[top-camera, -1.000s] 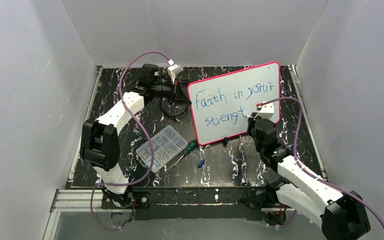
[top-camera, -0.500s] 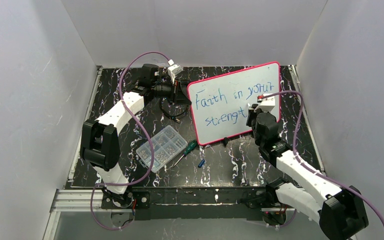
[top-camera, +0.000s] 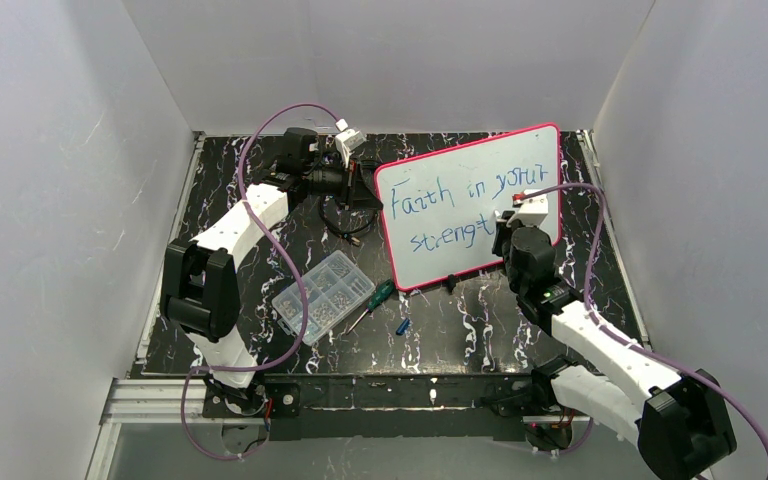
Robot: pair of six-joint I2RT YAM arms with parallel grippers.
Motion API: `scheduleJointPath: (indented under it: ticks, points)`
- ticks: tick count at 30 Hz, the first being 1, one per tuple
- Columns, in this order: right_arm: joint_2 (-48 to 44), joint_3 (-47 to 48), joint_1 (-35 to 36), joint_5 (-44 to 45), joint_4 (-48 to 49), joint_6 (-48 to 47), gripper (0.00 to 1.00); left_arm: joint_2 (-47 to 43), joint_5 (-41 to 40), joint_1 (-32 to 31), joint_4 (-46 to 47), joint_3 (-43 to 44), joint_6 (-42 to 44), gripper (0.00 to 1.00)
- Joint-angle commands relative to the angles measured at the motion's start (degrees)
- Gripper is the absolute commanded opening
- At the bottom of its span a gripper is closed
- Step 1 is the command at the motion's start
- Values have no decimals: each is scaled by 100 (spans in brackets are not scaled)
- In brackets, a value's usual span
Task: Write a sentence on the whiteboard
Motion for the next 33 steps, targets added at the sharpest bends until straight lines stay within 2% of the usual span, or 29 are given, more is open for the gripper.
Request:
scheduleJointPath:
  ticks: [1, 15, 33]
  points:
    - [-73, -75, -36, -4, 164, 25, 1, -242, 257, -47, 36, 140, 4, 0]
    - [-393, -346, -36, -37, -655, 511, 1, -278, 284, -55, 102, 122, -48, 0]
    - [-190, 130, -37, -11, -509, 264, 1, -297, 284, -51, 127, 114, -59, 0]
